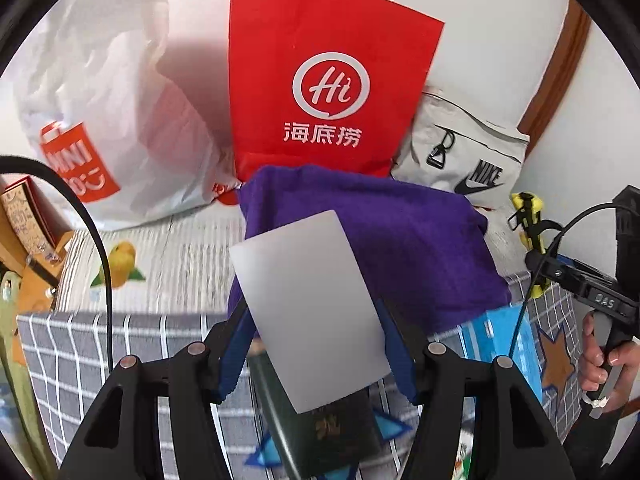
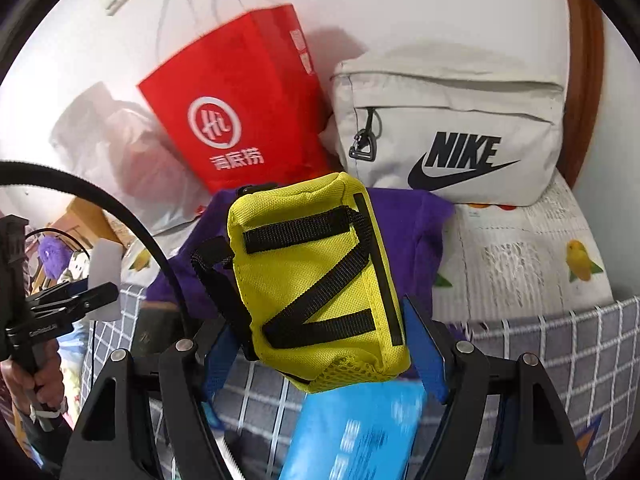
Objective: Organize soft objects
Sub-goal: 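Carry the sponge and the pouch in both grippers over the purple towel, then lower the pouch and sponge onto the purple towel and open both grippers, then grasp the crumpled white tissue with the right gripper, then grasp the light green wipes packet with the left gripper while the right holds the tissue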
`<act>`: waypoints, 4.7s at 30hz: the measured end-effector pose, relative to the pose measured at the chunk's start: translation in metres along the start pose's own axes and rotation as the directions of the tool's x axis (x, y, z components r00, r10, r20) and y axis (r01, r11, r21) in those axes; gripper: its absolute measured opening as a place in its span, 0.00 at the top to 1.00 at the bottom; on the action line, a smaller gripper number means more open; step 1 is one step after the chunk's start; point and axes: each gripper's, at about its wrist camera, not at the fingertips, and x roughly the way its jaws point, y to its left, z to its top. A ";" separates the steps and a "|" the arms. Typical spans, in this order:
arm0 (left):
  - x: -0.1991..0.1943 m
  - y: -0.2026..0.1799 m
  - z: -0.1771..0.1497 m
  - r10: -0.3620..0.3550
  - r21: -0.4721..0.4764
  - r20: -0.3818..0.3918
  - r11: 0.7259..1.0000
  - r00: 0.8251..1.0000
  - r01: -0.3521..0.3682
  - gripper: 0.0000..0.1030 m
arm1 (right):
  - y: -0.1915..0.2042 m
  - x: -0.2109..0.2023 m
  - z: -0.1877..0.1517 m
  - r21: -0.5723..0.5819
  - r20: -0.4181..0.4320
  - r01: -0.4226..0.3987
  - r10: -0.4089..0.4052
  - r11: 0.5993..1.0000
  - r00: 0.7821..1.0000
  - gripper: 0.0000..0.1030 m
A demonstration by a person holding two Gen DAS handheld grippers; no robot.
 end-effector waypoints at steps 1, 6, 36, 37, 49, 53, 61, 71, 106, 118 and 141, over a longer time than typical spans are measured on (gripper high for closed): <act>0.005 0.001 0.005 0.001 0.001 -0.002 1.000 1.000 -0.001 0.43 | -0.001 0.005 0.004 0.001 -0.007 0.005 -0.005 1.000 1.000 0.27; 0.033 0.003 0.028 0.010 0.007 -0.024 1.000 1.000 -0.010 0.43 | -0.010 0.051 0.026 -0.005 -0.069 0.031 -0.031 1.000 0.997 0.27; 0.180 -0.004 0.079 -0.010 -0.029 -0.199 1.000 0.980 0.005 0.41 | -0.036 0.144 0.035 -0.040 -0.286 0.041 -0.050 0.998 0.957 0.27; 0.182 -0.004 0.079 -0.012 -0.031 -0.201 0.999 0.980 0.006 0.41 | -0.035 0.145 0.035 -0.047 -0.288 0.044 -0.056 0.998 0.956 0.27; 0.168 -0.021 0.076 0.031 -0.009 -0.203 0.999 0.979 -0.033 0.18 | -0.012 0.152 0.035 -0.054 -0.303 -0.015 -0.002 0.998 0.953 0.12; 0.145 -0.028 0.070 0.025 -0.010 -0.174 1.000 0.985 -0.027 0.18 | -0.002 0.132 0.035 -0.060 -0.273 -0.010 -0.007 0.998 0.962 0.12; 0.087 -0.028 0.056 0.024 0.004 -0.125 1.000 0.992 -0.023 0.18 | 0.016 0.074 0.023 -0.085 -0.195 -0.001 -0.016 0.996 0.981 0.12; 0.002 -0.041 -0.004 0.019 0.085 -0.084 0.996 0.996 -0.011 0.18 | 0.011 -0.041 -0.047 -0.099 -0.099 -0.024 0.014 0.995 0.995 0.12; -0.033 -0.068 -0.181 -0.021 0.077 -0.202 0.996 0.979 0.037 0.18 | -0.001 -0.059 -0.225 -0.024 -0.103 -0.072 0.069 0.997 0.992 0.73; 0.020 -0.121 -0.163 0.058 0.324 -0.221 0.946 0.974 0.017 0.18 | -0.014 -0.095 -0.231 -0.031 -0.075 -0.033 0.031 0.999 0.997 0.73; 0.032 -0.133 -0.142 0.013 0.381 -0.254 0.921 0.967 0.088 0.35 | -0.020 -0.087 -0.238 -0.001 -0.102 -0.066 0.065 0.998 0.993 0.72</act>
